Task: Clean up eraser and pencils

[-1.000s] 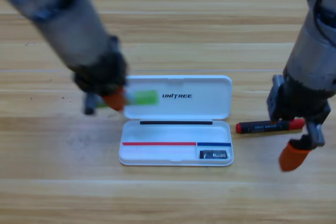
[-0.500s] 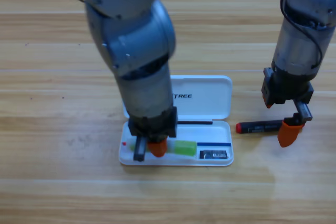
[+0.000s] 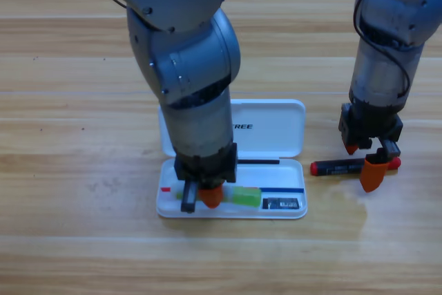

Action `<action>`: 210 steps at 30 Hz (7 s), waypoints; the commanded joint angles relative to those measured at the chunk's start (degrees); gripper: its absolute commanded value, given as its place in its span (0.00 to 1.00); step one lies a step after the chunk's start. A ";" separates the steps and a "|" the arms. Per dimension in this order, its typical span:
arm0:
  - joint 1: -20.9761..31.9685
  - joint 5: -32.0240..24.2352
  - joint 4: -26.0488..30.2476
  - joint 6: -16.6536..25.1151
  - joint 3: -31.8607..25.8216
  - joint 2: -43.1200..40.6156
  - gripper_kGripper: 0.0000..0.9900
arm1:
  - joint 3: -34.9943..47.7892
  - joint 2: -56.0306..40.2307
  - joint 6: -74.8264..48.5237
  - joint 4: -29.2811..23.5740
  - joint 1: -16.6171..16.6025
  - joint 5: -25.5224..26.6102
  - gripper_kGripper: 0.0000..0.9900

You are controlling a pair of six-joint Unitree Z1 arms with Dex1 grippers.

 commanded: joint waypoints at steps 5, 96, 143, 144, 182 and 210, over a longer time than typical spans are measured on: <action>3.96 -0.46 0.00 0.60 0.53 2.28 0.00 | 0.17 5.05 -0.84 -2.61 -1.57 1.71 0.09; 28.30 -12.15 0.70 1.39 20.83 -25.49 1.00 | -32.18 15.60 19.20 11.54 16.27 -0.14 0.00; 40.52 -47.92 8.26 9.13 -17.31 10.98 0.00 | 16.51 -44.52 35.28 -17.20 15.57 25.88 1.00; 40.52 -48.27 10.72 10.36 -19.25 12.74 0.00 | 16.69 -44.96 35.28 -17.20 15.57 25.88 1.00; 32.26 -48.45 17.31 13.96 -15.03 9.14 0.00 | 17.57 -46.19 35.81 -17.28 15.57 27.46 1.00; 25.40 -31.92 -5.10 7.28 7.91 -2.20 0.00 | 17.13 -45.66 36.60 -17.28 15.57 28.07 1.00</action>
